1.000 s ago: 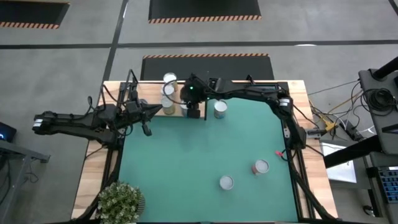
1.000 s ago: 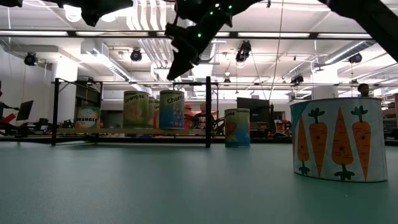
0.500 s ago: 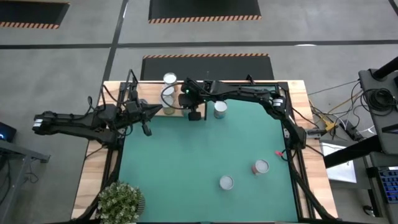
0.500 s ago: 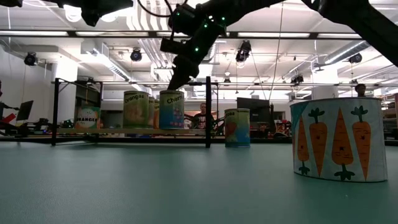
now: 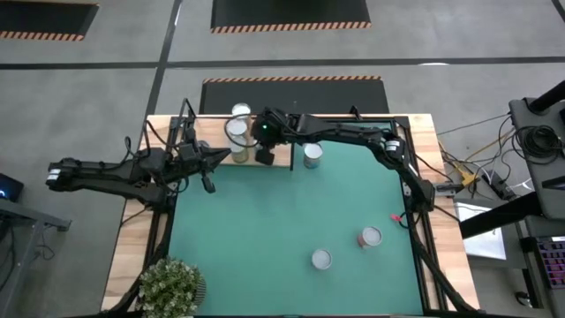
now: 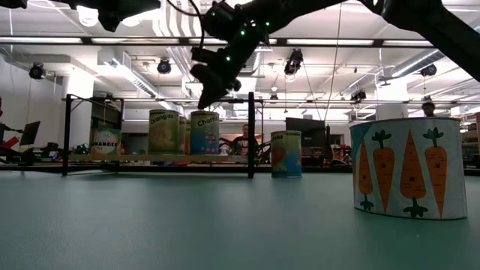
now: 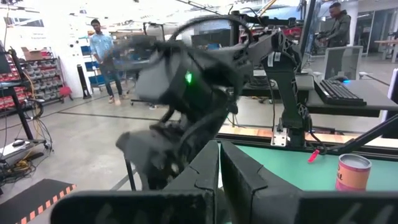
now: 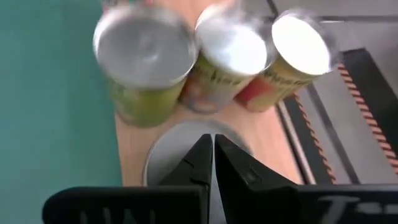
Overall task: Pick and place cans onto a shelf
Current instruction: Put the canned cherries on the shelf
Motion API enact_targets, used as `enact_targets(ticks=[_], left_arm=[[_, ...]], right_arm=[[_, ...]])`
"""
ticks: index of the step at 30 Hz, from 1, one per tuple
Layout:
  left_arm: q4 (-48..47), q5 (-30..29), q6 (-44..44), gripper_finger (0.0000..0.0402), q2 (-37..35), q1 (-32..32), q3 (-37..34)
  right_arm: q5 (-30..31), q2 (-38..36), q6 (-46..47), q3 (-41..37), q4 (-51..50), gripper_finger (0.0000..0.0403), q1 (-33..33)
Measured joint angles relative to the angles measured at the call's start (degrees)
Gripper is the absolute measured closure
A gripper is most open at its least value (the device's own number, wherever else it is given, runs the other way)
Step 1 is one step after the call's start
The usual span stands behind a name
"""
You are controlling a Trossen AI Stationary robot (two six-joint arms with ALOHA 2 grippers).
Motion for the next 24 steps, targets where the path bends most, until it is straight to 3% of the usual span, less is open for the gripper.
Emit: enact_targets(ticks=[4,9,15,24], left_arm=[[0.0,0.0,0.0,0.0402,0.0,0.0,0.0],[0.0,0.0,0.0,0.0402,0.0,0.0,0.0],[0.0,0.0,0.0,0.0402,0.0,0.0,0.0],[0.0,0.0,0.0,0.0402,0.0,0.0,0.0]], right_arm=[[0.9,-0.2,-0.3,3.4,-1.0,0.0394,0.1],[6.4,-0.4,-2.4,5.4,-4.1,0.0394,-1.4],[4.4,0.4,0.3,4.2,-9.0,0.0394,-3.9],[4.0,2.0,0.0,3.9,-14.0,0.0394,-2.6]])
